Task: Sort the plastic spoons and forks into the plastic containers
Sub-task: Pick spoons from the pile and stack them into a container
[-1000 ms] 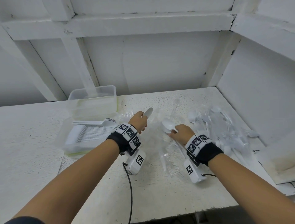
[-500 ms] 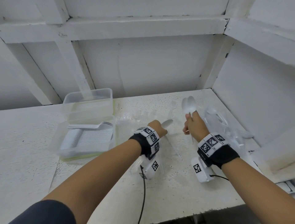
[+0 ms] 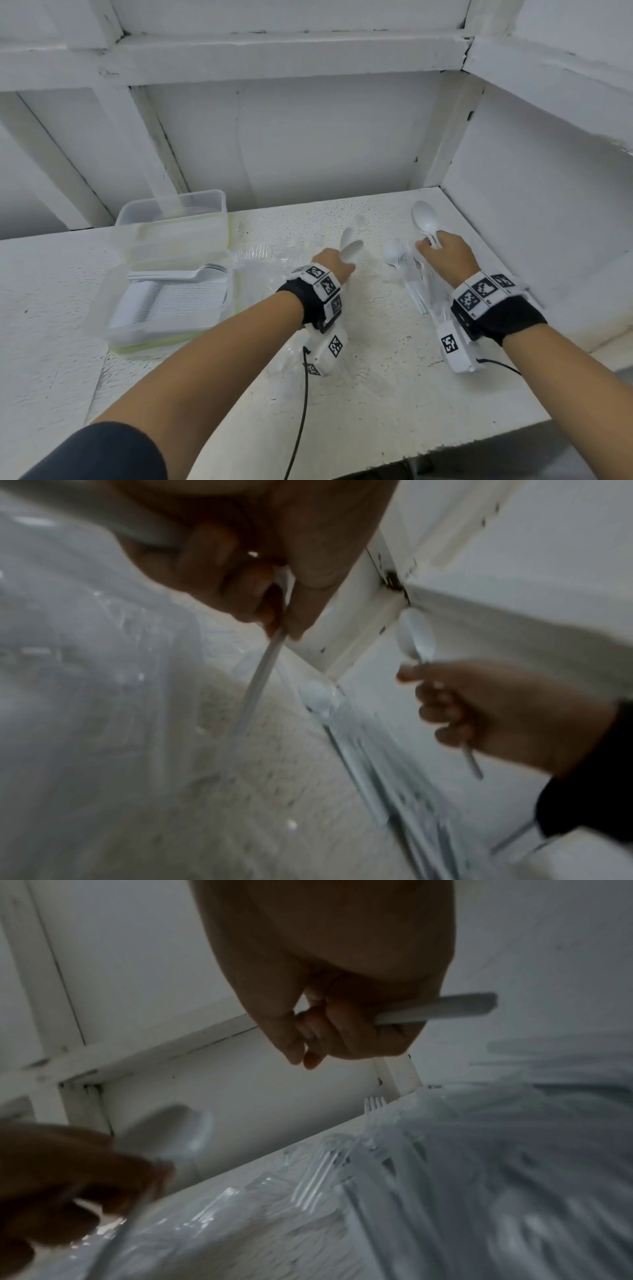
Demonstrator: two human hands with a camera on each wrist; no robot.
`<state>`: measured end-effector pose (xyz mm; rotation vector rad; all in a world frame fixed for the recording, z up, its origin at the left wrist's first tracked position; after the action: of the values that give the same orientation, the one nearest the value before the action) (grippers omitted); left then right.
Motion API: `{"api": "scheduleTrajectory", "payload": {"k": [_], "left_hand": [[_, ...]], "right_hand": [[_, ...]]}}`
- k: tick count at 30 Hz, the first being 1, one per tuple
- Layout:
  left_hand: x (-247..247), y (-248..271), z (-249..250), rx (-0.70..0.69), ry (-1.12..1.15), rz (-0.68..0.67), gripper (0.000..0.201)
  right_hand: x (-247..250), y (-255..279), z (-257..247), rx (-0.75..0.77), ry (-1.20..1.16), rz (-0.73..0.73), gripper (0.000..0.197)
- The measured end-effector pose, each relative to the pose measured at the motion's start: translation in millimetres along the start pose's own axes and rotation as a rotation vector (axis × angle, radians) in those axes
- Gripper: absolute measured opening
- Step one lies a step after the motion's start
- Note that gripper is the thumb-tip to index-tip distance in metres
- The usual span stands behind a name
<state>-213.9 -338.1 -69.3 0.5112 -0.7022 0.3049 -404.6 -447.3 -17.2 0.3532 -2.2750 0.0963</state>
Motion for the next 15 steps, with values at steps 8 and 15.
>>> {"api": "scheduleTrajectory", "payload": {"k": [8, 15], "left_hand": [[65, 9, -4, -0.127, 0.374, 0.293, 0.018], [66, 12, -24, -0.046, 0.458, 0.26, 0.017]], "right_hand": [[-39, -29, -29, 0.058, 0.44, -0.221, 0.02], [-78, -26, -36, 0.111, 0.625, -0.323, 0.034]]}}
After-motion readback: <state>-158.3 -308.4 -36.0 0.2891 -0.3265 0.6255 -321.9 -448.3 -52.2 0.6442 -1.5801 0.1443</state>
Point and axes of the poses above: each hand's wrist, its own y-axis away from the middle knuckle, its own x-axis out of the back of the hand, z = x × y, the point moved 10 cm from there along -y, towards the middle knuckle, and after that the axes turned 1 degree about -x, right-handed, at the moved point
